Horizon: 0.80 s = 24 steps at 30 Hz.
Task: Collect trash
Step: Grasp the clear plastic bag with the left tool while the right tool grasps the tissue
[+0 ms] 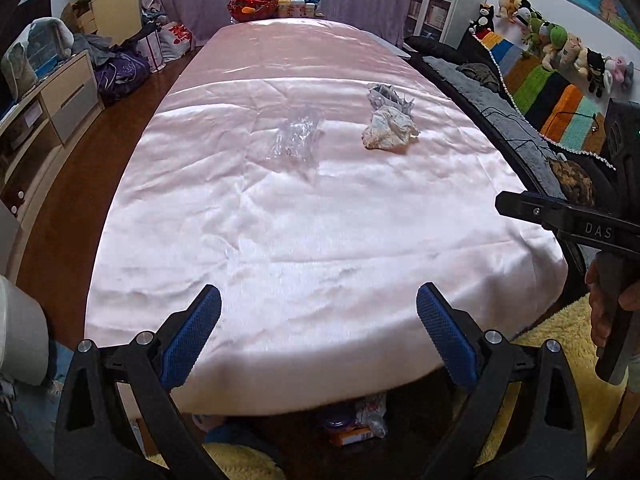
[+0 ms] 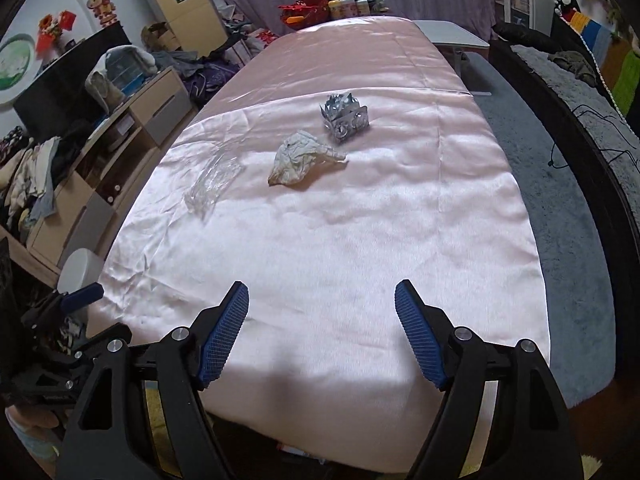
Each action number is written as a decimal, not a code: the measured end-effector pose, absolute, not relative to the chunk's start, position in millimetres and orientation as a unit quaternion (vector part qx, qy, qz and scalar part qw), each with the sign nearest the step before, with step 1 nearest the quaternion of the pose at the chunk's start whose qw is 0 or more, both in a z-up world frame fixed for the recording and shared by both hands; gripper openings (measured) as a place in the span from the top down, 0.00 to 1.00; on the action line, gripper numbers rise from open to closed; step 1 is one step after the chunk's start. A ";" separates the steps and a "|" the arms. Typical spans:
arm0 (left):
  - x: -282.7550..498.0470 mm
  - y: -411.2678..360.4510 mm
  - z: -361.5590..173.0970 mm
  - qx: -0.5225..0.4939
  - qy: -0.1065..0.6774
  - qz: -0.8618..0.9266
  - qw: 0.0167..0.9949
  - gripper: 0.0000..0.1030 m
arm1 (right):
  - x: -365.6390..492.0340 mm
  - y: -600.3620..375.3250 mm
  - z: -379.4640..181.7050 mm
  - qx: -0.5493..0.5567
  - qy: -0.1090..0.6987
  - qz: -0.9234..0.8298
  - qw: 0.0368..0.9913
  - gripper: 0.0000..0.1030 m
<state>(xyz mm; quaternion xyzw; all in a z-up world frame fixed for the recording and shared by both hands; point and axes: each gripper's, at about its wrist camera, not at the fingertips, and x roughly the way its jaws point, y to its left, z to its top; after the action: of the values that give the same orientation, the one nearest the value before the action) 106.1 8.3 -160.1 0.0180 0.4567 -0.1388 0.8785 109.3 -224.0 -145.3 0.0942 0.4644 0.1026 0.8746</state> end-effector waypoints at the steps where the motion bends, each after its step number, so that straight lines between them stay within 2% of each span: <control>1: 112.8 8.9 -161.7 0.017 0.457 -0.139 0.878 0.10 | 115.6 -223.6 -146.2 0.093 0.465 0.103 0.874 0.26; 14: 197.7 7.9 -168.7 0.010 0.464 -0.140 0.875 0.10 | 202.3 -208.3 -150.3 0.096 0.464 0.108 0.874 0.26; 22: 248.6 5.4 -175.2 0.005 0.465 -0.136 0.875 0.20 | 242.8 -190.6 -159.4 0.084 0.470 0.114 0.871 0.27; 24: 259.8 3.9 -179.9 0.004 0.469 -0.138 0.873 0.23 | 249.2 -185.1 -162.4 0.077 0.472 0.118 0.870 0.32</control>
<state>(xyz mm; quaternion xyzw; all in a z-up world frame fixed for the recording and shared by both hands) 259.8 3.9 -179.9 0.0044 0.4687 -0.1376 0.8726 249.2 -185.1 -162.4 0.0768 0.4717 0.1185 0.8704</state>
